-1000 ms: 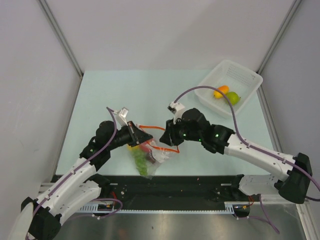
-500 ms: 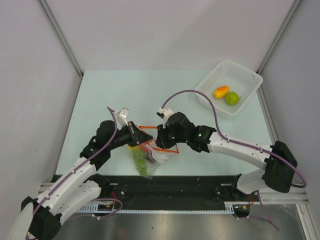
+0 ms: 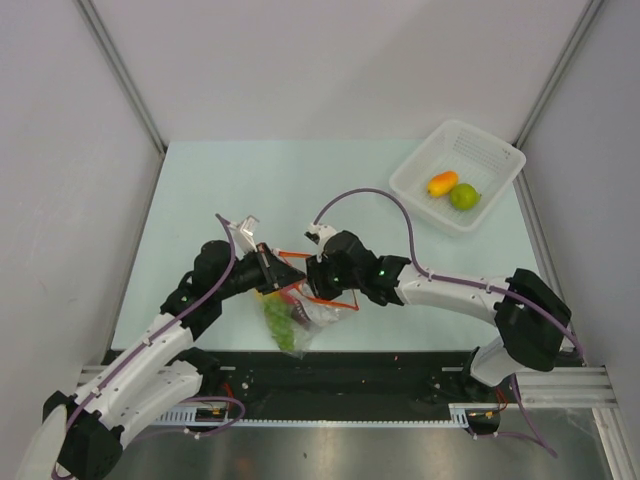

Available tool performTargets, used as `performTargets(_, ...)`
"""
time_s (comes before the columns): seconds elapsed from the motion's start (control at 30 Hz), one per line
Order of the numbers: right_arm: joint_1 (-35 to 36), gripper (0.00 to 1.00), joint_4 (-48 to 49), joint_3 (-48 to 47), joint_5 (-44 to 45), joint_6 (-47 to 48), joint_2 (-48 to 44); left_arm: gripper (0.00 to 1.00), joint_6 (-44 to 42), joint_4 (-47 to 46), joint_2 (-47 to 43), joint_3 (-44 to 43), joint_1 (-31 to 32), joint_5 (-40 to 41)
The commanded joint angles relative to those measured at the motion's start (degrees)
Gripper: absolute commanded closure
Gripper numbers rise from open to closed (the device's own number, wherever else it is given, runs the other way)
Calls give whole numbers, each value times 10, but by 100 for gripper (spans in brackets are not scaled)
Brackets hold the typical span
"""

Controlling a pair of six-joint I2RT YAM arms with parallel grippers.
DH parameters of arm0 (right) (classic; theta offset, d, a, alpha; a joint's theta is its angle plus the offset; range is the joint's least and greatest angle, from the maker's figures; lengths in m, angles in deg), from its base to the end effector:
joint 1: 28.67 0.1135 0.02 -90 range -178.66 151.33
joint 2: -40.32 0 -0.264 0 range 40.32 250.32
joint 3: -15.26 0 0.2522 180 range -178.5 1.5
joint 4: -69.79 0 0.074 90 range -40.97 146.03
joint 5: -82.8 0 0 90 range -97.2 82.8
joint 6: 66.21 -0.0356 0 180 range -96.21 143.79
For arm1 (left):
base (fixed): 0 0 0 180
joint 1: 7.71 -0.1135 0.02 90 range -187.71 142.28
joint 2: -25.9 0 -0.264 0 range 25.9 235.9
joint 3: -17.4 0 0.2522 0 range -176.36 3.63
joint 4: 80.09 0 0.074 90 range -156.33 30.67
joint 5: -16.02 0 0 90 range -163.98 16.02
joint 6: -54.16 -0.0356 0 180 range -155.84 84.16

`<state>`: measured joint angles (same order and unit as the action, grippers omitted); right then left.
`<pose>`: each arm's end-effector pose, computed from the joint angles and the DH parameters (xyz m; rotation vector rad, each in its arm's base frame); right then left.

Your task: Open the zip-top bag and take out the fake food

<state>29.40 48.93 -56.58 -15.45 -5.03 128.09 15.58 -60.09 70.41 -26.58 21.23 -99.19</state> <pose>0.1753 0.2910 0.2427 -0.6873 2.2918 0.9487 0.1531 -0.1020 0.2590 -0.0908 2.1426 -1.3101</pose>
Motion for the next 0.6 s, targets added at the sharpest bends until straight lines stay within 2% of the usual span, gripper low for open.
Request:
performTargets(0.0, 4, 76, 57, 16, -17, -17, 21, 100, -6, -21, -4, 2, -2, 5)
performTargets(0.3, 5, 73, 104, 22, -37, -35, 66, 100, -1, -35, -1, 17, -2, 2)
performTargets(0.4, 6, 69, 112, 23, -39, -40, 86, 100, -3, -35, 0, 24, -2, 1)
performTargets(0.57, 13, 56, 115, 22, -34, -38, 115, 100, 4, -45, -6, 39, -2, -2)
